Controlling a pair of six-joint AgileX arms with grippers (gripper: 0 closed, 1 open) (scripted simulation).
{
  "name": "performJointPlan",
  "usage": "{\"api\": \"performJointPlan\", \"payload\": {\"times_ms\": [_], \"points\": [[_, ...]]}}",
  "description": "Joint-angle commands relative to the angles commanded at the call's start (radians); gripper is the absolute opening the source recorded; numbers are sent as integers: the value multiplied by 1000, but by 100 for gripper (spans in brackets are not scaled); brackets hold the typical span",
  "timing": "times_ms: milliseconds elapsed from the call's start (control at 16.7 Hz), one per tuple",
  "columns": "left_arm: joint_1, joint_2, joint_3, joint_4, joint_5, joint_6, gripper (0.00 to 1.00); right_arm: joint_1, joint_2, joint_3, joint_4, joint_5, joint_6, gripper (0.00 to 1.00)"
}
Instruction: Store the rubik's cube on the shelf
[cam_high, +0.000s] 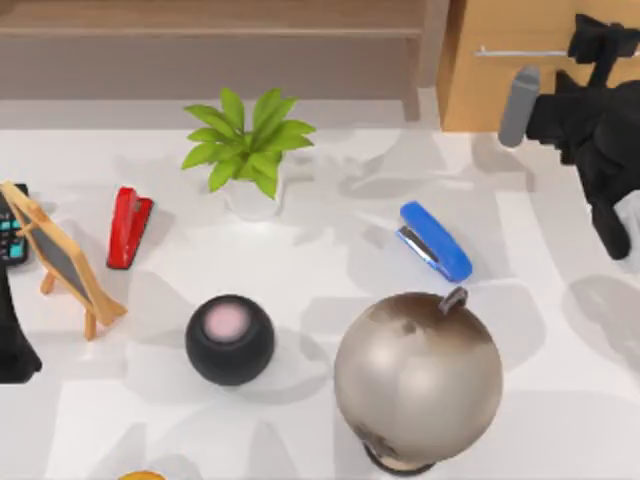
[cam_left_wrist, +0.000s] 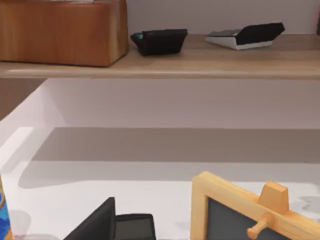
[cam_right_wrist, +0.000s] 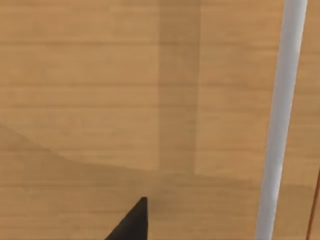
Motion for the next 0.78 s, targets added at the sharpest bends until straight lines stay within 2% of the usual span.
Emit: {"api": "performJointPlan", "payload": {"times_ms": [480, 780], "points": [[0, 0, 0, 0, 0, 0, 100, 0, 0, 0, 0, 0, 0, 2], [0, 0, 0, 0, 0, 0, 100, 0, 0, 0, 0, 0, 0, 0]]}}
